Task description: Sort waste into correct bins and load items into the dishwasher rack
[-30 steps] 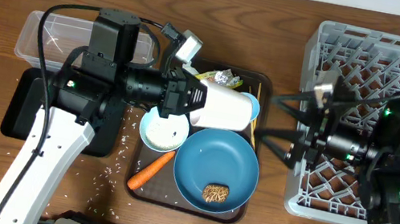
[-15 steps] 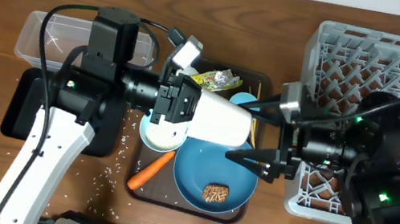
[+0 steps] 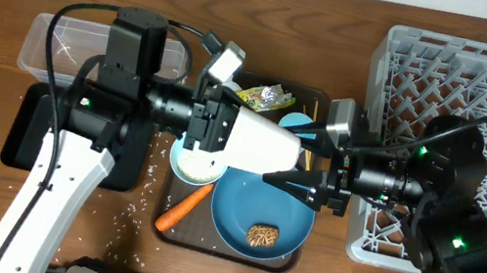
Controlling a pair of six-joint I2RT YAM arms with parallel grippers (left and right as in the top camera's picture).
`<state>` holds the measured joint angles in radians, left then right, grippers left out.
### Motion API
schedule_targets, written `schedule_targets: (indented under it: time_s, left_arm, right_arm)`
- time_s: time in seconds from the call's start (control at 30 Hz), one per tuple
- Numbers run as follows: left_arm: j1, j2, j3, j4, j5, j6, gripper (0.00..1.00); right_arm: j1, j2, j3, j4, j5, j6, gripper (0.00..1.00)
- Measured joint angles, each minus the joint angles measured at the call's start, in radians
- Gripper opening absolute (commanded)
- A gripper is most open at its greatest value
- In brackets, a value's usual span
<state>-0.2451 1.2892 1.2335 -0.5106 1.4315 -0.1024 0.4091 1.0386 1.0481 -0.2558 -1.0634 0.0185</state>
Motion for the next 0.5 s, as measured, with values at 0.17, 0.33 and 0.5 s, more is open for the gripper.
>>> schedule_targets:
  time_s: [0.17, 0.33, 0.5]
  left_arm:
    - [0.011, 0.0, 0.0, 0.0, -0.107, -0.001, 0.86]
    - [0.074, 0.0, 0.0, -0.002, -0.162, -0.005, 0.89]
    - [0.133, 0.0, 0.0, -0.001, -0.183, -0.005, 0.89]
  right_arm:
    - [-0.015, -0.021, 0.0, -0.11, 0.077, 0.003, 0.52]
    - [-0.139, -0.089, 0.0, -0.279, 0.256, 0.008, 0.55]
    - [-0.319, -0.172, 0.002, -0.462, 0.455, 0.008, 0.57]
